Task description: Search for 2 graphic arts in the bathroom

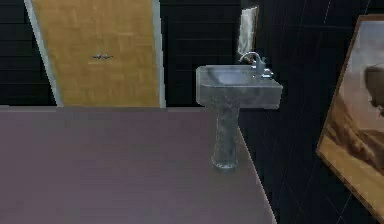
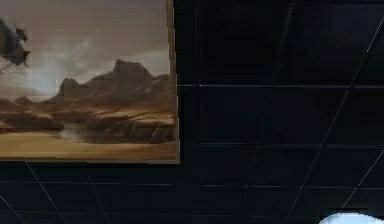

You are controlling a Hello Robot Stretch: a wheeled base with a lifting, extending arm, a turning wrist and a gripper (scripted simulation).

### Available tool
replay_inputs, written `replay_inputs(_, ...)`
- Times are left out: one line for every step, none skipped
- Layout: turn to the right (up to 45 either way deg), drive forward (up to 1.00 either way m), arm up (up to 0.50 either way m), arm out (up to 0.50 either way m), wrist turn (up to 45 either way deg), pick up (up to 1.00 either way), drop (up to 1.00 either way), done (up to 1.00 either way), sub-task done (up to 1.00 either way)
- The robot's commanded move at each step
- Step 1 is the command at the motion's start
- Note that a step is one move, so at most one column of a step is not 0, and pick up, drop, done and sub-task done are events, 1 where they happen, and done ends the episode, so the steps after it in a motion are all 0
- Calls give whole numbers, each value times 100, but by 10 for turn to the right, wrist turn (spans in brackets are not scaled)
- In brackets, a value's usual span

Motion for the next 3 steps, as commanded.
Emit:
replay_inputs(-210, 0, 0, 0, 0, 0, 0, 0, 0)
replay_inputs(0, 100, 0, 0, 0, 0, 0, 0, 0)
replay_inputs(-60, 0, 0, 0, 0, 0, 0, 0, 0)
